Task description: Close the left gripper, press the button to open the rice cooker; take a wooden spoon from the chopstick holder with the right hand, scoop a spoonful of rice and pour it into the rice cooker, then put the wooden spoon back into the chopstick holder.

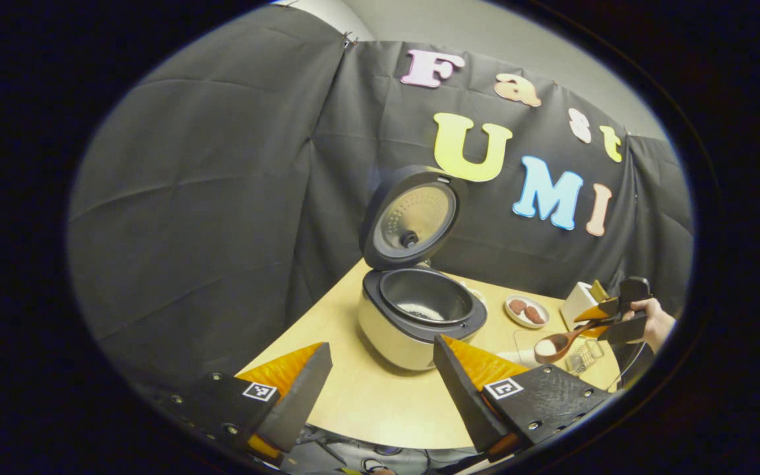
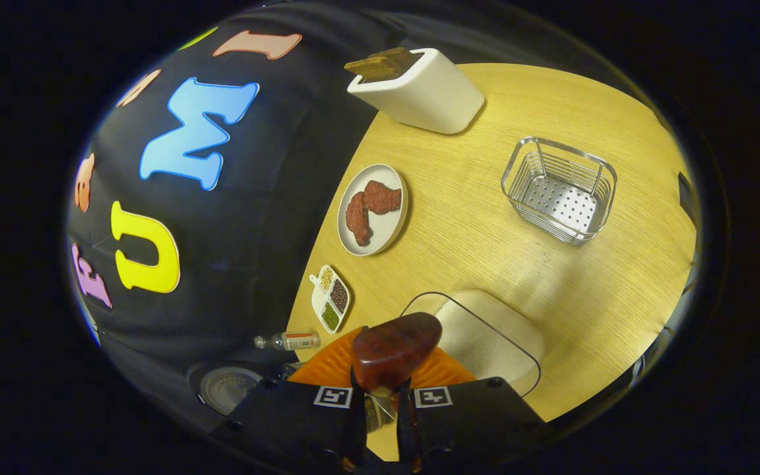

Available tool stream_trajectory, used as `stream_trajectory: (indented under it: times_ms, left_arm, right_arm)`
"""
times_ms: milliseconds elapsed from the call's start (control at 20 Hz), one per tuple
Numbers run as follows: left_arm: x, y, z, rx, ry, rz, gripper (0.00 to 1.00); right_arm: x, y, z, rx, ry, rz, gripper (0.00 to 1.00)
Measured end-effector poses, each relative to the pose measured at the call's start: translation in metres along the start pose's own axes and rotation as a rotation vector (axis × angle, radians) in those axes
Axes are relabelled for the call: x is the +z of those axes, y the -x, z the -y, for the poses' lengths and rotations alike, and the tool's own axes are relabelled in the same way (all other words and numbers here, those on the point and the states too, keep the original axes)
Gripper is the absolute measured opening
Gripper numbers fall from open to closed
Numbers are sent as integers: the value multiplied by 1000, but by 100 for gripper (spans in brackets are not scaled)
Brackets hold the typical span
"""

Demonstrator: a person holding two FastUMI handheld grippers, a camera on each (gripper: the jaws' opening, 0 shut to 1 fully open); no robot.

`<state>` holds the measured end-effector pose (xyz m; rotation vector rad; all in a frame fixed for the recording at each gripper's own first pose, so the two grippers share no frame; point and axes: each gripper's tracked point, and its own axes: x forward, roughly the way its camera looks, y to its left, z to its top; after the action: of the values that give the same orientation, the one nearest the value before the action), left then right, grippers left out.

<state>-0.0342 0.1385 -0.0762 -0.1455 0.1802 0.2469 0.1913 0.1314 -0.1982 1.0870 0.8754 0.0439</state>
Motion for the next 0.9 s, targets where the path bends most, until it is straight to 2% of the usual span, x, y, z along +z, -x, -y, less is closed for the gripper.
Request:
stream_trajectory:
  times_ms: [250,550,600,750,800,850,900]
  left_arm:
    - [-7,3,-7,20,7,-2,98]
    - [-17,6,-15,48,28,-10,99]
    - [-17,5,-17,55,25,-10,99]
    - [-21,1,-22,67,21,-12,98]
    - [-21,-1,-22,67,28,-14,98]
    - [-20,-2,-23,68,34,-13,98]
    - [-18,-2,-26,70,38,-11,98]
  right_arm:
    - [3,7,-26,41,-31,-17,20]
    - [-14,6,-89,123,38,-76,20]
    - [-17,5,-101,138,47,-88,16]
    - [-29,-2,-131,157,78,-104,16]
    - [-33,-6,-142,161,86,-109,20]
    - [-40,-9,-153,171,98,-118,16]
    - [-48,-11,-164,180,111,-135,20]
